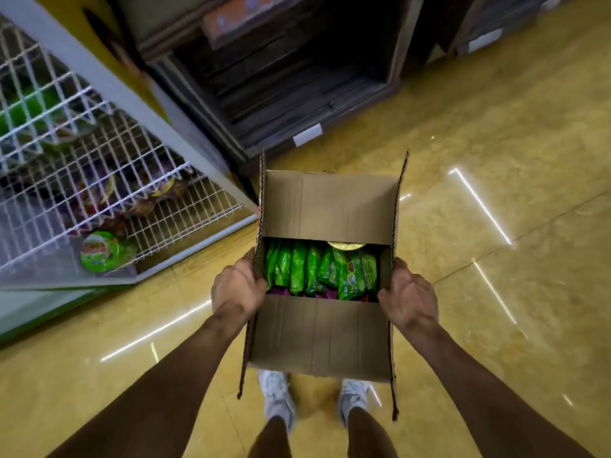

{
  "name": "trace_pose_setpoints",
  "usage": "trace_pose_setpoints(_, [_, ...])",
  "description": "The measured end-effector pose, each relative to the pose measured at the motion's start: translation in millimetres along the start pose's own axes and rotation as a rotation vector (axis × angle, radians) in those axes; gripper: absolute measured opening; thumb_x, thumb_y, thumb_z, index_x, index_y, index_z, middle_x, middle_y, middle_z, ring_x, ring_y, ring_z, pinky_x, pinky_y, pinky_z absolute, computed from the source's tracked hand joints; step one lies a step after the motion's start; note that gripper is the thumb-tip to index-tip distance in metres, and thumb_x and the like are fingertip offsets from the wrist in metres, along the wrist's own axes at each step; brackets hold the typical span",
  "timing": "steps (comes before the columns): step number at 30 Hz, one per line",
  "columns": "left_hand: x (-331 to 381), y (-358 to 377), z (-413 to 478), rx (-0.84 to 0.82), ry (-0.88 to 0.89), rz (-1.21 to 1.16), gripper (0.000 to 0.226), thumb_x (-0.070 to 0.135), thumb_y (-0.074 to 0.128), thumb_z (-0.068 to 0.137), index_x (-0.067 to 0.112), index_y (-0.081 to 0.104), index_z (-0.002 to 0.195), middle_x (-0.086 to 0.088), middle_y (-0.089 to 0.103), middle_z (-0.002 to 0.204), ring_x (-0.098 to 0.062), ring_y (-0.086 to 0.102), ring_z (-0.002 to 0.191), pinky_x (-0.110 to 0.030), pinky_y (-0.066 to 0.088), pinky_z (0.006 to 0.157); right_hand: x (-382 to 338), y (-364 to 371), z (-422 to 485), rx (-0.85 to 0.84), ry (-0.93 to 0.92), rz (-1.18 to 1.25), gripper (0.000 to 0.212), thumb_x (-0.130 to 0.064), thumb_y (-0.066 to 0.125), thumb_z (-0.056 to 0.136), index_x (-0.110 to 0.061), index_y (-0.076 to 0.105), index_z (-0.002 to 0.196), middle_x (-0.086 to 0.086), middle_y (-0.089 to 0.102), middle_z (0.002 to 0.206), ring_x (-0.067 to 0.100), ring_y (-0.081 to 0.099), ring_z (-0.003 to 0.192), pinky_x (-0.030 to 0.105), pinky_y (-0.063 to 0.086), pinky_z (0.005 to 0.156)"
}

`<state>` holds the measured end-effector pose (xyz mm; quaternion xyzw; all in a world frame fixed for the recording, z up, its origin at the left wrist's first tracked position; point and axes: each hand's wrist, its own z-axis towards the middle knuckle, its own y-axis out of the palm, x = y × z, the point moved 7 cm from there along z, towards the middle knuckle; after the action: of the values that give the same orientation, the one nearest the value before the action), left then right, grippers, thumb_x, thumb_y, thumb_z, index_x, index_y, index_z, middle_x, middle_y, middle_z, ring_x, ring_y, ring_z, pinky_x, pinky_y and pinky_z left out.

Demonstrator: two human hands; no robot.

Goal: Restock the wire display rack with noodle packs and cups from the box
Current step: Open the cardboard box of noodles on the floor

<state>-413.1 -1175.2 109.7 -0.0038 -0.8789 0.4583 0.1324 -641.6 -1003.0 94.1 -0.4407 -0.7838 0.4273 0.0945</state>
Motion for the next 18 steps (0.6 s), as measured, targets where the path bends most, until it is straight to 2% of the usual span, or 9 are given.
trace_pose_setpoints(2, [17.1, 2.7, 19.2, -0.024, 0.034, 0.029, 0.055, 0.016, 0.057, 0.091, 0.021, 0.049, 0.146, -0.019, 0.068, 0.119, -0.039, 0.061, 0.11, -0.038, 0.048, 0.091, 9.5, 0.5, 9.5, -0.01, 0.046, 0.037, 0.046, -0.025, 0.047, 0.102, -0.009, 0.038, 0.145, 0.009, 0.062, 0.125, 0.025, 0.064, 0.106, 0.027, 0.045, 0.083])
trace_pose_setpoints(5, [40.7, 5.9, 48.3, -0.06, 0.101, 0.069, 0.056, 0.017, 0.056, 0.093, 0.021, 0.046, 0.148, -0.02, 0.066, 0.126, -0.041, 0.059, 0.117, -0.04, 0.047, 0.095, 21.7, 2.7, 15.6, -0.001, 0.132, 0.132, 0.048, -0.024, 0.044, 0.101, -0.005, 0.037, 0.144, 0.012, 0.065, 0.121, 0.031, 0.062, 0.111, 0.031, 0.042, 0.091])
trace_pose_setpoints(7, [57.0, 9.7, 66.4, -0.068, 0.175, 0.093, 0.056, 0.015, 0.054, 0.093, 0.021, 0.047, 0.148, -0.022, 0.067, 0.124, -0.042, 0.06, 0.115, -0.042, 0.048, 0.094, 30.4, 3.5, 16.8, 0.036, 0.188, 0.187, 0.052, -0.03, 0.042, 0.098, -0.003, 0.038, 0.144, 0.014, 0.066, 0.118, 0.033, 0.063, 0.109, 0.032, 0.041, 0.085])
trace_pose_setpoints(10, [80.0, 13.2, 88.0, -0.076, 0.271, 0.113, 0.055, 0.012, 0.051, 0.094, 0.018, 0.047, 0.149, -0.024, 0.068, 0.119, -0.043, 0.061, 0.112, -0.043, 0.048, 0.094, 36.4, 10.9, 16.8, 0.046, 0.286, 0.252, 0.042, -0.019, 0.049, 0.101, -0.005, 0.042, 0.14, 0.016, 0.067, 0.112, 0.034, 0.065, 0.101, 0.031, 0.039, 0.076])
trace_pose_setpoints(13, [95.6, 19.4, 112.4, -0.118, 0.353, 0.166, 0.055, 0.014, 0.05, 0.097, 0.02, 0.044, 0.151, -0.024, 0.068, 0.121, -0.042, 0.06, 0.115, -0.042, 0.046, 0.096, 41.7, 22.2, 19.7, 0.073, 0.399, 0.349, 0.048, -0.022, 0.053, 0.097, -0.007, 0.042, 0.141, 0.018, 0.069, 0.109, 0.038, 0.063, 0.104, 0.035, 0.042, 0.082])
trace_pose_setpoints(16, [107.1, 27.0, 127.2, -0.16, 0.431, 0.203, 0.054, 0.015, 0.05, 0.097, 0.019, 0.045, 0.15, -0.023, 0.068, 0.121, -0.042, 0.061, 0.114, -0.041, 0.046, 0.097, 43.9, 30.6, 20.3, 0.048, 0.493, 0.369, 0.058, -0.029, 0.047, 0.093, -0.005, 0.039, 0.144, 0.023, 0.067, 0.112, 0.042, 0.061, 0.107, 0.039, 0.043, 0.085])
trace_pose_setpoints(18, [111.1, 31.7, 132.8, -0.175, 0.459, 0.202, 0.053, 0.014, 0.05, 0.096, 0.019, 0.048, 0.148, -0.022, 0.069, 0.118, -0.041, 0.061, 0.112, -0.041, 0.045, 0.096, 44.8, 34.0, 20.3, 0.042, 0.544, 0.373, 0.055, -0.019, 0.052, 0.094, -0.006, 0.038, 0.145, 0.023, 0.066, 0.114, 0.041, 0.06, 0.108, 0.038, 0.043, 0.085])
